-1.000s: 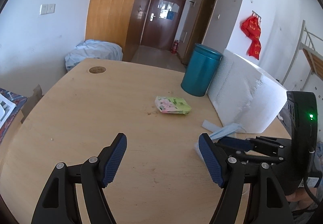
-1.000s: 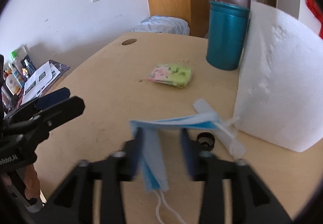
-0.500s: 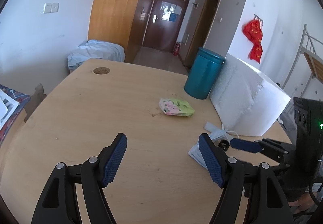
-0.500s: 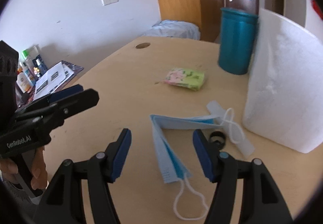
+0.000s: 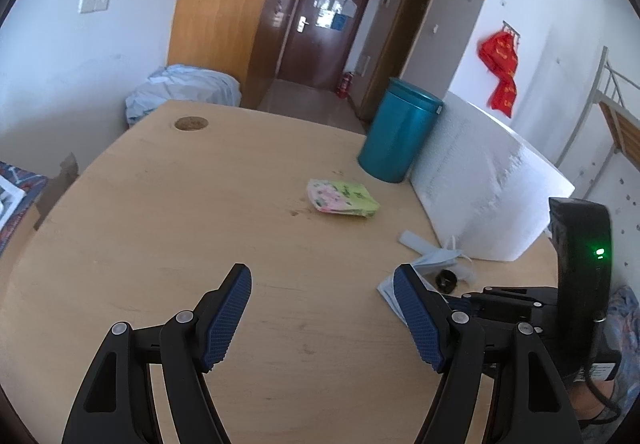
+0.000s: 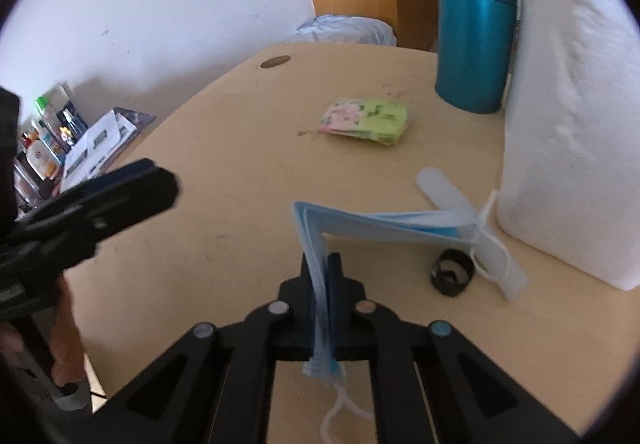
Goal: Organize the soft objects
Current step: 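Grasp the blue face mask edge with the right gripper and lift it, then move the left gripper to the green floral tissue pack and close on it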
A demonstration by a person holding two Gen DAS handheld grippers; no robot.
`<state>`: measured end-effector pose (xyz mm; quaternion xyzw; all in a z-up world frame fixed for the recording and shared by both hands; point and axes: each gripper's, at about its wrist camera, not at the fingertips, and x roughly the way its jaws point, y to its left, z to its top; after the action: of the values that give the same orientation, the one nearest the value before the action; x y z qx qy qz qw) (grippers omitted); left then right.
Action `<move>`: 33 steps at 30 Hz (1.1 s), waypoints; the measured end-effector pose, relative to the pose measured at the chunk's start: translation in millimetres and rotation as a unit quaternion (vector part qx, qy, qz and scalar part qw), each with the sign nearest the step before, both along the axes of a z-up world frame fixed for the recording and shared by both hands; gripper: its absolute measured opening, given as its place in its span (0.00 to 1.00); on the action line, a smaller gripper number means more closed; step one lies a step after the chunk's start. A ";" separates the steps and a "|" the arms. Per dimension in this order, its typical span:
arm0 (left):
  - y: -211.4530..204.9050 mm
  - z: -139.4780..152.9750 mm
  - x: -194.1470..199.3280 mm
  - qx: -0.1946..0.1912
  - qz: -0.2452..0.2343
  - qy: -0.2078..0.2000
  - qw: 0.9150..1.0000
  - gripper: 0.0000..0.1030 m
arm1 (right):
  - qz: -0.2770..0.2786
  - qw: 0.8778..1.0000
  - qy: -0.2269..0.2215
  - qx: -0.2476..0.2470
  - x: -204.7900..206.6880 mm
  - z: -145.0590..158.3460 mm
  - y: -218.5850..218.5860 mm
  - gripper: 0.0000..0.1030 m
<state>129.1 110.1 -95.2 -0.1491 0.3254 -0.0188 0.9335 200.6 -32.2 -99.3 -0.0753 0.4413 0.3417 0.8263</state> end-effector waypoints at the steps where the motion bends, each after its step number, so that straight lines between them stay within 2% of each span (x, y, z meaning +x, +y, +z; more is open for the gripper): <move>1: -2.6 0.2 1.7 0.000 -0.005 0.001 1.000 0.72 | -0.002 1.000 -0.006 0.005 -3.4 4.1 -4.6 0.07; 6: -18.6 10.1 19.6 0.024 -0.027 -0.005 0.999 0.72 | -0.008 1.000 -0.012 0.021 -6.8 11.0 -16.1 0.07; 9: -24.5 13.7 33.4 0.025 -0.044 -0.007 0.999 0.72 | -0.016 0.999 -0.009 0.032 -6.5 11.5 -23.8 0.07; 13: -34.3 12.5 49.6 0.041 -0.057 0.003 0.997 0.72 | -0.021 0.999 -0.009 0.042 -8.1 12.9 -33.0 0.07; 23: -58.5 6.3 91.6 0.084 -0.096 -0.005 0.992 0.72 | -0.040 0.997 -0.014 0.062 -9.6 20.0 -56.1 0.07; 33: -42.5 -22.9 139.2 0.074 -0.072 0.035 0.994 0.72 | -0.042 0.997 -0.009 0.066 -6.6 16.9 -62.6 0.07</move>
<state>268.3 67.5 -118.0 -0.0563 0.3679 -0.0567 0.9264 194.0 -94.8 -82.4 -0.0054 0.4129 0.3341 0.8473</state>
